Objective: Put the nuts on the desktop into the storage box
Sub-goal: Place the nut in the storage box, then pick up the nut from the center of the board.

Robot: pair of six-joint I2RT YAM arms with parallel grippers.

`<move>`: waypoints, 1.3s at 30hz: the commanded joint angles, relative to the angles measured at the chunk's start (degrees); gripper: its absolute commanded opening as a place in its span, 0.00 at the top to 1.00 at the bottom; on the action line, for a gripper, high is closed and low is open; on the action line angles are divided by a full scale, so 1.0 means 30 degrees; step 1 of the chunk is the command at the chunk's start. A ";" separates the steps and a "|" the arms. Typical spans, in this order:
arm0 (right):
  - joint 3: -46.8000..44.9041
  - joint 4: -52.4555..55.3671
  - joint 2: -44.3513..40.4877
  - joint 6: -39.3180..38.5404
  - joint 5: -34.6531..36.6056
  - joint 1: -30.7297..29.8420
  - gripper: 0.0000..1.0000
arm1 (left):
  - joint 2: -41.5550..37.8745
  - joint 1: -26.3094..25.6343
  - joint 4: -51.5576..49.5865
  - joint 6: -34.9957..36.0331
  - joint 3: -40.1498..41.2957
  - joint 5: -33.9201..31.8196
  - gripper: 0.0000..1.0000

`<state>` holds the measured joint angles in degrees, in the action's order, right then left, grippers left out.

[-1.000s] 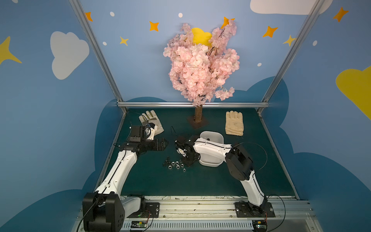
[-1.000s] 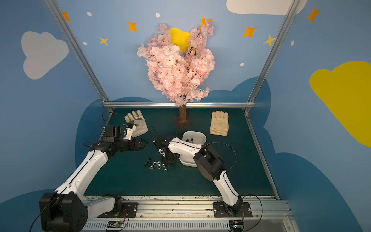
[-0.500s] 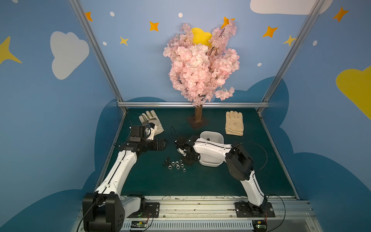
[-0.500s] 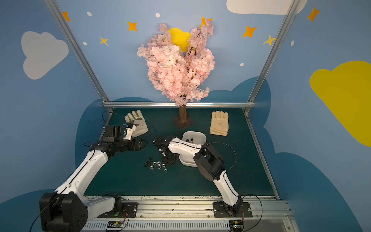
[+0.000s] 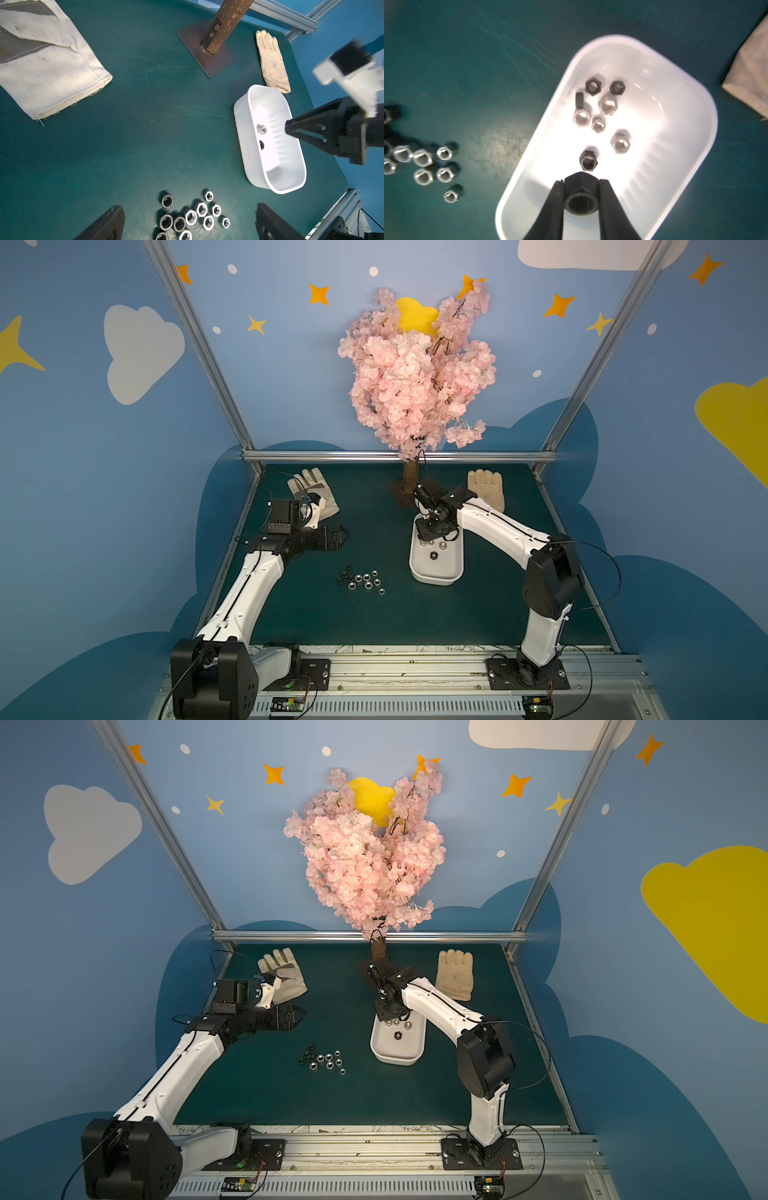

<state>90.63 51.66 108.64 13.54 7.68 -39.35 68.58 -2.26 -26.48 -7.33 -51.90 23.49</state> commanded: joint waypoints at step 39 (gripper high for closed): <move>0.1899 0.0212 0.0135 -0.2395 -0.1464 -0.4386 0.52 | -0.1058 0.0164 -0.0171 0.0042 -0.0103 -0.0723 0.00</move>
<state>96.14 51.90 106.19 8.56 6.02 -50.28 66.52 -1.98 -26.68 -7.31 -51.90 21.87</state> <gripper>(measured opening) 0.477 0.999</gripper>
